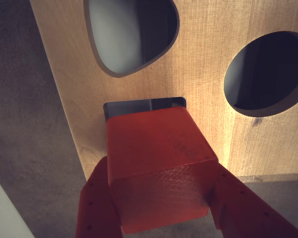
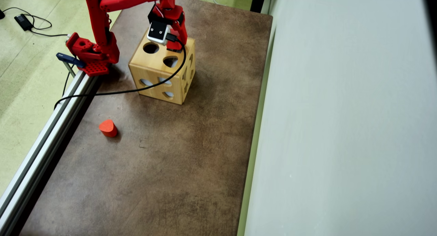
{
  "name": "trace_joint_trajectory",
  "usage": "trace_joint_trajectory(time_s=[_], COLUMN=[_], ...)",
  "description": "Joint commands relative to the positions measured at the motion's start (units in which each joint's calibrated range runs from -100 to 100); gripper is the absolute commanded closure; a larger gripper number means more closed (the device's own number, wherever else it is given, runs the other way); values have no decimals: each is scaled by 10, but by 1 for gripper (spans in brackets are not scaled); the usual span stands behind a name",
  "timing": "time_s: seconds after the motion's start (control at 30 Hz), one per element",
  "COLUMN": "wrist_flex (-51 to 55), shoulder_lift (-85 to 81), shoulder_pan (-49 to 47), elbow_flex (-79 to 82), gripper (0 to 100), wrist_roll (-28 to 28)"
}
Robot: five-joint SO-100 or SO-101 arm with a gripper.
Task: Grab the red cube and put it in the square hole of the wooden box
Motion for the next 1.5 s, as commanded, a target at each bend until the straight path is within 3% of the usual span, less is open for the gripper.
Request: trace_joint_trajectory(time_s=[0.0,0.23,0.47,1.0,1.3,1.47], wrist_flex=[-1,-1,0,0,1,0], shoulder_lift=[-6,-6,-5,-18,-303,-529], shoulder_pan=[-6,-4,-8,-9,-9,-10], elbow_flex=[-3,-3,-1,-3,12,160], gripper=[97,94,75,75,75,76], wrist_roll=[3,3,0,-2,3,4])
